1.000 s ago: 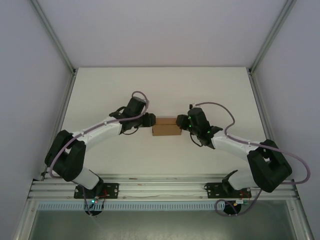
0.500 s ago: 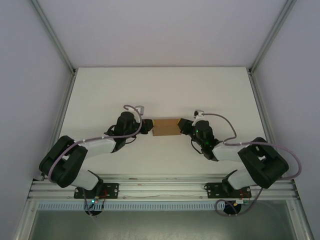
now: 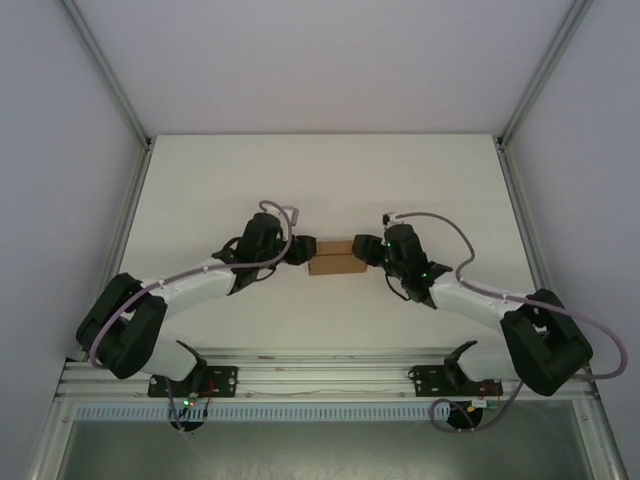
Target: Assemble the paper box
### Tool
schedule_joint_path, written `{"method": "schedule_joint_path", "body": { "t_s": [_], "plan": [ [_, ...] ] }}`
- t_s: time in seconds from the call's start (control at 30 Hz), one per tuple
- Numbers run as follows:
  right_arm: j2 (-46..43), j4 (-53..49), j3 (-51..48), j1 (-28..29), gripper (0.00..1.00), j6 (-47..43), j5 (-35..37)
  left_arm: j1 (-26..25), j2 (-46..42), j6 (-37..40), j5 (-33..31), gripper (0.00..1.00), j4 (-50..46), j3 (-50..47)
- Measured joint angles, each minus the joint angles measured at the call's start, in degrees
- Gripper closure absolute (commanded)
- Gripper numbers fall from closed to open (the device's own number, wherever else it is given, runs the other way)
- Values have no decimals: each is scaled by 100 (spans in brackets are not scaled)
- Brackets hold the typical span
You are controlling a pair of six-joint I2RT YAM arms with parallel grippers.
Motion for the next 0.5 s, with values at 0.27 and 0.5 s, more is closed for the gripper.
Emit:
{"method": "schedule_joint_path", "body": {
  "t_s": [0.27,0.5],
  "plan": [
    [-79,-1661,1447,-4,9,-1097,28,11,-538,372,-999,0,-1311,1049],
    [15,-2208,1637,-332,24,-1154,140,254,-769,343,-997,6,-1589,789]
  ]
}}
